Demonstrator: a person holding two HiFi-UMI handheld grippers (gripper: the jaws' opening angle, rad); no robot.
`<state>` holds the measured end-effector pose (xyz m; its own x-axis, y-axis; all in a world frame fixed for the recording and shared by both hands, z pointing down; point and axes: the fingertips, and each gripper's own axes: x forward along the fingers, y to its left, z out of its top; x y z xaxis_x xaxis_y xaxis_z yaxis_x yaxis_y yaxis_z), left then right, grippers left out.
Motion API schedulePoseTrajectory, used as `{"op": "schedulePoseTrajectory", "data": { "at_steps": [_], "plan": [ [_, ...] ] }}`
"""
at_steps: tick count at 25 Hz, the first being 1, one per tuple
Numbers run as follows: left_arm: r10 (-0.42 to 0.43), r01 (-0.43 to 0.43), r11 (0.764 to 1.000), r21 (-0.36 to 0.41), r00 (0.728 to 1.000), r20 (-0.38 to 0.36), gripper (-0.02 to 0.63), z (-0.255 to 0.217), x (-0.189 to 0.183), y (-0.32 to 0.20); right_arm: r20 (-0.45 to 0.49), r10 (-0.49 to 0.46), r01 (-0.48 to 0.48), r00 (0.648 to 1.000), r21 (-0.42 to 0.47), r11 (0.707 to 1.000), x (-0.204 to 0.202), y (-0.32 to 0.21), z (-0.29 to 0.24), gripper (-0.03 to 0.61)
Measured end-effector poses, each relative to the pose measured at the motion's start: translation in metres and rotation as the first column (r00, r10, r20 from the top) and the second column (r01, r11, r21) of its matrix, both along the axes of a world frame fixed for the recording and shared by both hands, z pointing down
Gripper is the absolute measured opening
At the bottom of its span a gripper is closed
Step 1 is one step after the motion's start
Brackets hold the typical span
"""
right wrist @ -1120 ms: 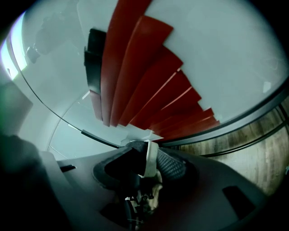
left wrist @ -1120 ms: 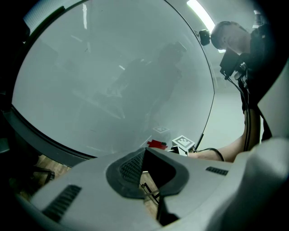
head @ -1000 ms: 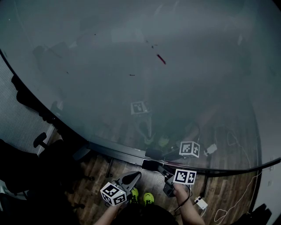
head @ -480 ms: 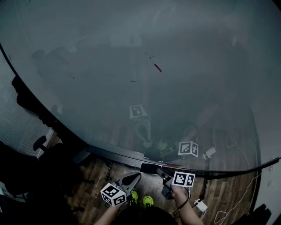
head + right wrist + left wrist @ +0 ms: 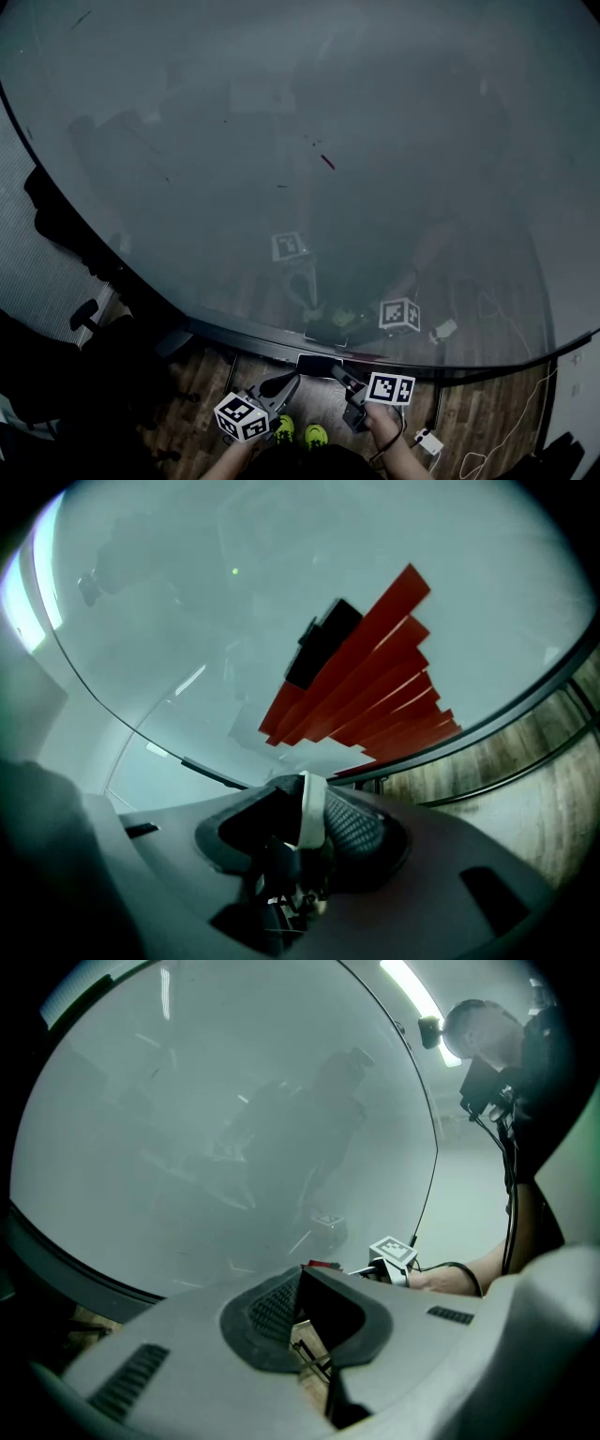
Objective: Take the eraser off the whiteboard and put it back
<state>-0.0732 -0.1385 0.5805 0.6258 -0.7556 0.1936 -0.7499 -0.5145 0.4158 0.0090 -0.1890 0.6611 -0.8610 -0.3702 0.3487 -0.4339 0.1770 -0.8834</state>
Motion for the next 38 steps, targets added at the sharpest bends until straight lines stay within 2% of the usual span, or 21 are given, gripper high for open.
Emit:
{"op": "schedulePoseTrajectory", "data": {
  "at_steps": [11, 20, 38],
  "plan": [
    [0.024, -0.024, 1.0, 0.013, 1.0, 0.007, 0.006, -0.004, -0.003, -0.006, 0.029, 0.044, -0.044, 0.999, 0.01, 0.999, 0.002, 0.0, -0.018, 0.169],
    [0.034, -0.034, 0.999, 0.032, 0.999, -0.014, 0.006, -0.012, -0.006, -0.011, 0.051, 0.082, -0.084, 0.995, 0.034, 0.996, 0.006, -0.002, -0.041, 0.169],
    [0.021, -0.021, 0.999, 0.029, 1.0, -0.001, 0.006, -0.013, -0.025, -0.016, 0.088, 0.132, -0.139, 0.987, 0.074, 0.988, 0.009, 0.001, -0.076, 0.169]
  ]
}}
